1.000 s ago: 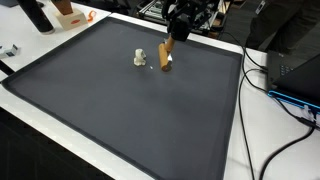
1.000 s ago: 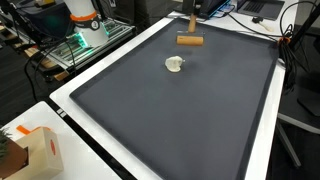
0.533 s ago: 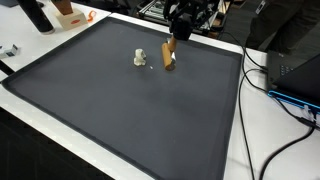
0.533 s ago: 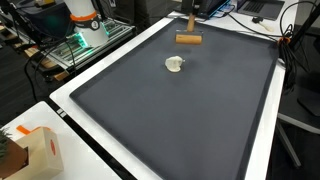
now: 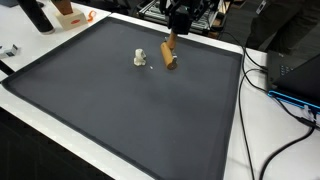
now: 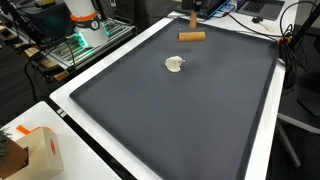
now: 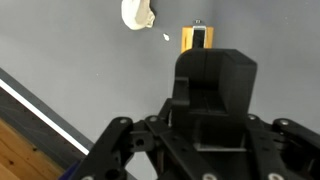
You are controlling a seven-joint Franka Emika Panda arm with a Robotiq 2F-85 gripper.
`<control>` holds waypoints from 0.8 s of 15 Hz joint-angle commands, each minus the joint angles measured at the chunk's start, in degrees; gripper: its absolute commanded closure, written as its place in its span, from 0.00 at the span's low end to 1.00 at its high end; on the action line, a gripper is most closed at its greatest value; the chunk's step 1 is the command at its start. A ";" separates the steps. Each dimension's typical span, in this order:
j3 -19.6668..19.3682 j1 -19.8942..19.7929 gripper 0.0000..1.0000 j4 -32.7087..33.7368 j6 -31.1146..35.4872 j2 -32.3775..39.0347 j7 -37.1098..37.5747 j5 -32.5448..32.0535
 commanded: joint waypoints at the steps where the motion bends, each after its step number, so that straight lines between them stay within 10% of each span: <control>1: -0.58 -1.20 0.76 -4.89 3.79 -5.79 -7.84 3.87; 12: -5.77 -1.59 0.76 -6.83 -4.68 -17.17 -33.75 14.41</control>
